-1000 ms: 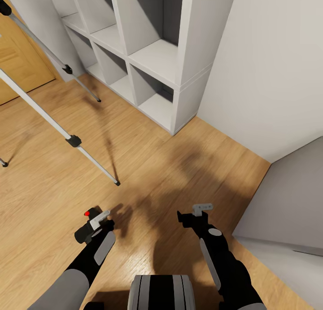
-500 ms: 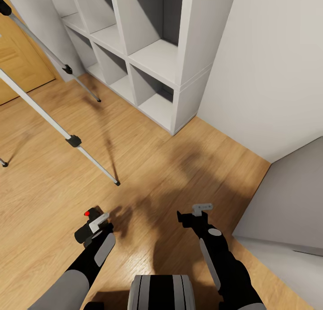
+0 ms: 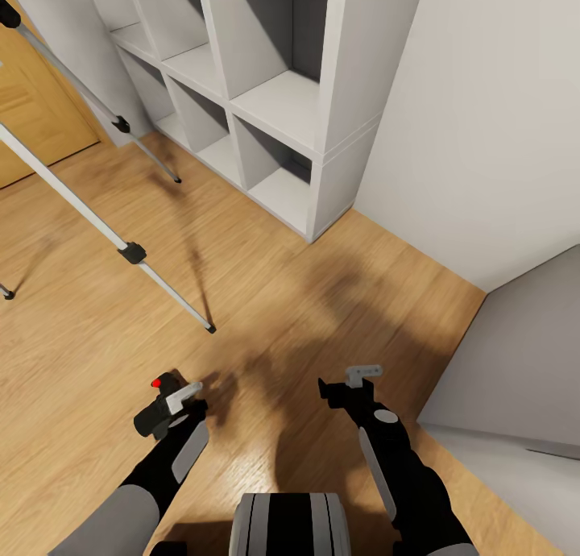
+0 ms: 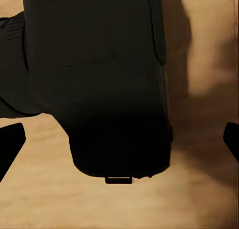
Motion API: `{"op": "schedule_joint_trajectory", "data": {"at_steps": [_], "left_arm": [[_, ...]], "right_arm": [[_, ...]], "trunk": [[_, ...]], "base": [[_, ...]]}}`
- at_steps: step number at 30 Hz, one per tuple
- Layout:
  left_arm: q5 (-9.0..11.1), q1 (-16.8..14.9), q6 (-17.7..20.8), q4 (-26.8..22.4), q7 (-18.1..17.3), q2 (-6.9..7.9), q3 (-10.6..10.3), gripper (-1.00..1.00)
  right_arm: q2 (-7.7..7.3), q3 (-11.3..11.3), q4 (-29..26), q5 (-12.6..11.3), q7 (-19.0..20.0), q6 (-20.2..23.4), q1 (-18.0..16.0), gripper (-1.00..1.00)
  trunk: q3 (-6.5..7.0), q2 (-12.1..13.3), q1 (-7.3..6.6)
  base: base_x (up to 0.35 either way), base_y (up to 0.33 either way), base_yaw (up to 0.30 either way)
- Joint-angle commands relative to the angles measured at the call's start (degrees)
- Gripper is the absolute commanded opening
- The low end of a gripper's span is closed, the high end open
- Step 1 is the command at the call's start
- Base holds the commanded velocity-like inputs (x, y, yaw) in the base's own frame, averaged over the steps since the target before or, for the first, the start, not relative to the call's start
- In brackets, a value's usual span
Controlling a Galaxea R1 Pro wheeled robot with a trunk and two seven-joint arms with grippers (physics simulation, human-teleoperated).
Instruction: Attach the digital camera to the camera tripod in the bedroom.
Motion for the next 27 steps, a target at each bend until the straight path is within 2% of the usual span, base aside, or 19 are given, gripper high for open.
{"op": "schedule_joint_trajectory", "data": {"at_steps": [1,7,27], "left_arm": [[0.11,-0.01,0.34,-0.09,0.38,0.05,-0.6,1.0],[0.03,0.0,0.38,0.02,0.23,0.04,-2.32,1.0],[0.88,0.01,0.21,0.85,0.48,0.64,-1.73,1.0]], "right_arm": [[0.0,0.03,-0.08,0.19,-0.02,0.33,-0.01,1.0],[0.01,0.04,-0.08,0.19,-0.02,0.31,-0.01,1.0],[0.03,0.04,-0.08,0.24,-0.02,0.02,-0.01,1.0]], "trunk": [[-0.03,-0.01,-0.01],[-0.03,-0.01,-0.01],[-0.03,-0.01,-0.01]], "base": [[0.0,0.0,0.0],[0.0,0.0,0.0],[0.0,0.0,0.0]]}}
